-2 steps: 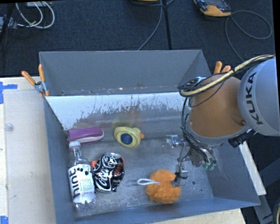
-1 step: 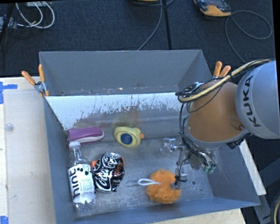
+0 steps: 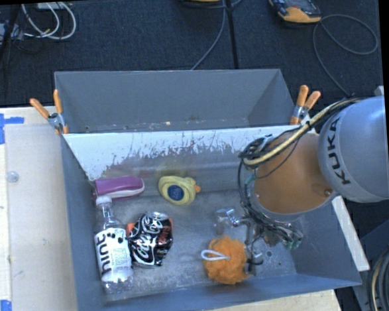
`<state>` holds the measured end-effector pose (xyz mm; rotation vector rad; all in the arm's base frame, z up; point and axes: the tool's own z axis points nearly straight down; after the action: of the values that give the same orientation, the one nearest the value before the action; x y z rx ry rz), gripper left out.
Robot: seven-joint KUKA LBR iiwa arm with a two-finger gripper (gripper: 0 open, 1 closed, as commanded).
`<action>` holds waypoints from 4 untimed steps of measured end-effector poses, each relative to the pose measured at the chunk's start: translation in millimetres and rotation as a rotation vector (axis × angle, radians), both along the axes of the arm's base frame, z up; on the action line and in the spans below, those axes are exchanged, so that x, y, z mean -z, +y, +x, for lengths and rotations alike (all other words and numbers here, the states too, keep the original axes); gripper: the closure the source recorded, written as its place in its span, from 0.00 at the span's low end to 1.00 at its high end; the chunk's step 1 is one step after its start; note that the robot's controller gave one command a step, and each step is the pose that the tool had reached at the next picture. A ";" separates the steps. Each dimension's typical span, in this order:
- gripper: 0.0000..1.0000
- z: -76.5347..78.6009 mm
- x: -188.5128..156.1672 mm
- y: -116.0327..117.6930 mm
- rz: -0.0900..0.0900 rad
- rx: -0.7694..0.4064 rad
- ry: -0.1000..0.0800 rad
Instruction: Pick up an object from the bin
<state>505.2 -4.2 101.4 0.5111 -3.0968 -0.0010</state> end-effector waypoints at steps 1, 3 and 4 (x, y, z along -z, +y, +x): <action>1.00 6.9 30.9 -4.2 0.000 0.095 -0.006; 1.00 -6.5 3.8 3.3 0.000 0.043 0.003; 1.00 16.0 -57.1 -23.0 0.003 -0.051 -0.001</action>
Offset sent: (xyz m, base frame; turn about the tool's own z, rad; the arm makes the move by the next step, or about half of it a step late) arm 0.0000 0.0000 0.0000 0.0000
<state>521.2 -27.2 158.5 0.5903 -3.0842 -0.0051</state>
